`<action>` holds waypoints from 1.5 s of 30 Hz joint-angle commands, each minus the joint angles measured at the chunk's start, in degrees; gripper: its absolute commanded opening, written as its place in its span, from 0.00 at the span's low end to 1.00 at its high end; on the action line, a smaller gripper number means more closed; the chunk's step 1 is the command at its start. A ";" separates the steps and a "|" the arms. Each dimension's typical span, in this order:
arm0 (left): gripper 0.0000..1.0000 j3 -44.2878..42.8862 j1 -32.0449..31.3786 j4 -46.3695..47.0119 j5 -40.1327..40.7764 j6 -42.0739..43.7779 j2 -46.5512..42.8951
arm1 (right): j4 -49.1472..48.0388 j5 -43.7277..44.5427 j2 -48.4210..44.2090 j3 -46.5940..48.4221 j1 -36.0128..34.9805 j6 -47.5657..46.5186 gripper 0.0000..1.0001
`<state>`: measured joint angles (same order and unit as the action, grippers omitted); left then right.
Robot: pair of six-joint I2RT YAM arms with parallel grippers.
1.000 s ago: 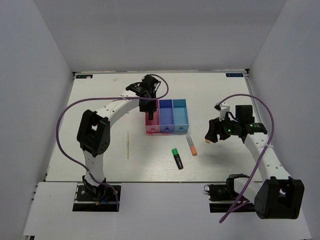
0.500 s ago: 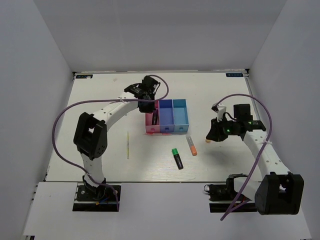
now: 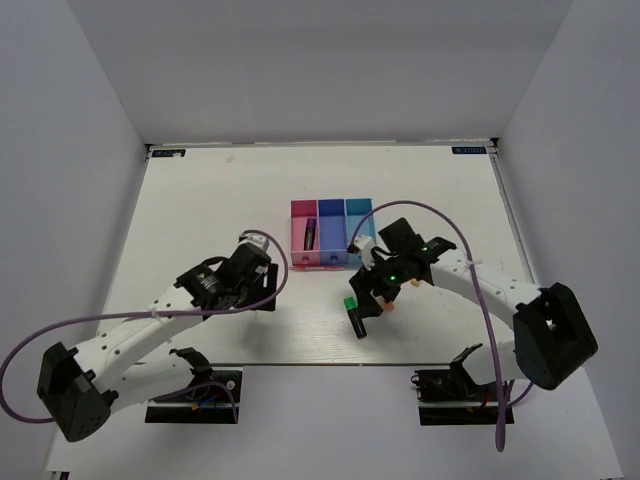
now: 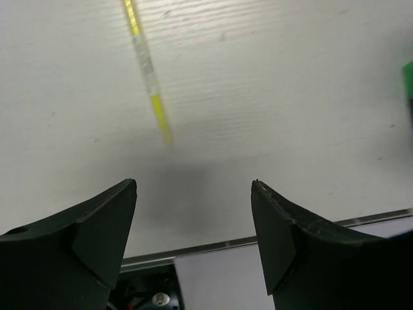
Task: Sort the stationery into containers
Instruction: Pick up the pen from the center of the board.
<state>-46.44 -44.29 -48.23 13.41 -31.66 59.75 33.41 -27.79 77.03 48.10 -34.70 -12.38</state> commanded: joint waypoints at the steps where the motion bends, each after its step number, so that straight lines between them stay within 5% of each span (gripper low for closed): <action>1: 0.82 2.92 0.35 -4.85 6.10 -2.17 -7.95 | -9.66 10.29 1.53 -0.63 -5.20 5.26 0.90; 10: 0.83 8.38 0.61 -7.50 11.55 -3.94 -13.69 | -15.12 23.74 10.76 1.66 -13.37 9.56 0.90; 18: 0.83 9.43 0.70 -6.79 12.69 -4.20 -14.74 | -15.92 27.35 14.72 0.42 -17.50 13.25 0.59; 27: 0.83 10.05 0.70 -6.27 13.31 -4.02 -16.15 | -12.05 31.04 17.88 -0.90 -19.35 13.88 0.37; 31: 0.83 10.57 0.61 -5.30 12.87 -4.02 -15.89 | -10.65 28.76 18.06 0.42 -19.18 13.17 0.14; 38: 0.83 11.54 2.10 -1.70 9.10 -3.67 -12.56 | -6.70 20.85 15.35 10.24 -19.01 8.17 0.03; 45: 0.83 10.05 5.88 1.82 5.76 -2.62 -7.20 | -4.23 24.62 18.14 27.56 -18.30 6.23 0.03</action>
<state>-35.18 -39.66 -49.30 21.41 -34.98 51.07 28.49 -4.03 93.84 70.11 -53.32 -4.54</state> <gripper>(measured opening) 0.828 0.348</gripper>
